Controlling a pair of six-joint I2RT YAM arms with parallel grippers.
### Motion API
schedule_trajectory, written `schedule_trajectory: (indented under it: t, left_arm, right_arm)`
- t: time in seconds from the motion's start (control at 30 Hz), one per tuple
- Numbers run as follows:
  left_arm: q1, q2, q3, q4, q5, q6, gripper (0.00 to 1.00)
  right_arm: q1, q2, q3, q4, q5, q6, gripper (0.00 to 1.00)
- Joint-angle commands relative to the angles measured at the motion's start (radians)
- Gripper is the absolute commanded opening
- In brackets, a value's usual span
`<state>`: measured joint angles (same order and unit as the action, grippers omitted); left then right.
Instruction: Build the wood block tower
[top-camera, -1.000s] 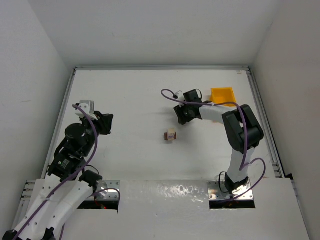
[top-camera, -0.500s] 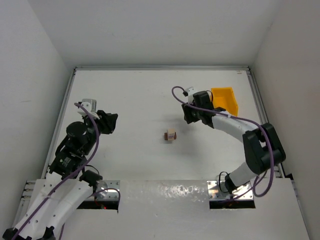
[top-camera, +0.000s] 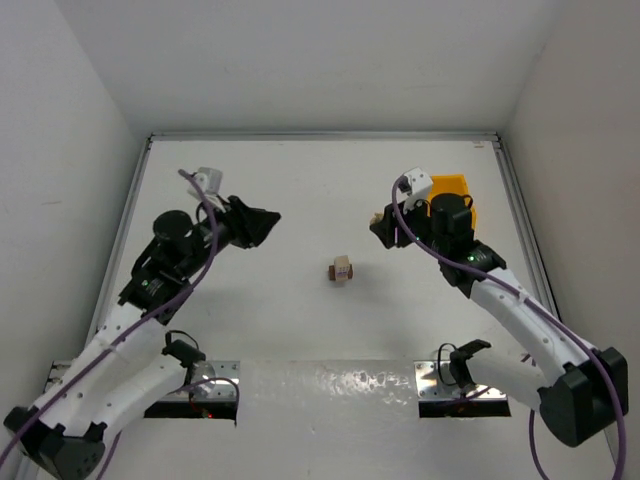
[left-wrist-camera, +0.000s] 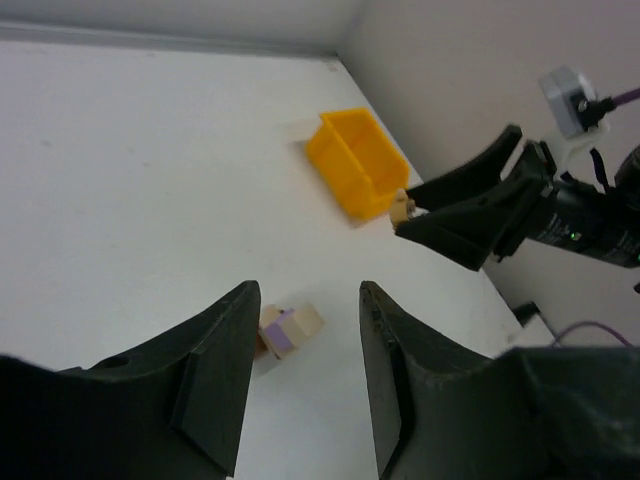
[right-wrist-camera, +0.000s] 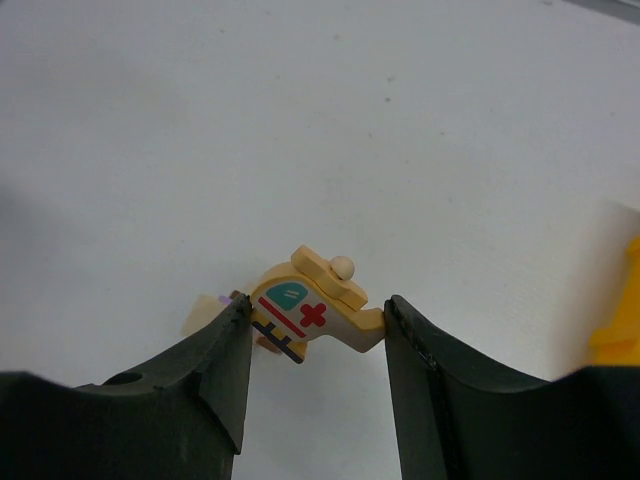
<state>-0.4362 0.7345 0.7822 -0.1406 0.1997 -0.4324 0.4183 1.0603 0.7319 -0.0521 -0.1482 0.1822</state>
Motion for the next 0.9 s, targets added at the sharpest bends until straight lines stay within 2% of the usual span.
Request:
schedule_trajectory:
  t: [0.0, 0.13, 0.37, 0.63, 0.87]
  left_arm:
    - [-0.143, 0.086, 0.068, 0.102, -0.015, -0.055, 0.42]
    - [-0.219, 0.187, 0.112, 0.124, -0.052, -0.088, 0.47]
    - [-0.375, 0.358, 0.178, 0.171, -0.195, -0.078, 0.49]
    - [-0.417, 0.444, 0.204, 0.187, -0.262, -0.092, 0.48]
    - [-0.441, 0.500, 0.206, 0.182, -0.249, -0.115, 0.49]
  right_arm:
    - [0.014, -0.077, -0.019, 0.075, -0.123, 0.034, 0.40]
    - [0.030, -0.131, -0.041, 0.106, -0.212, 0.037, 0.40]
    - [0.057, -0.143, -0.065, 0.123, -0.304, 0.025, 0.40]
    - [0.089, -0.140, -0.078, 0.133, -0.337, 0.011, 0.40]
    - [0.119, -0.118, -0.075, 0.127, -0.337, -0.001, 0.40]
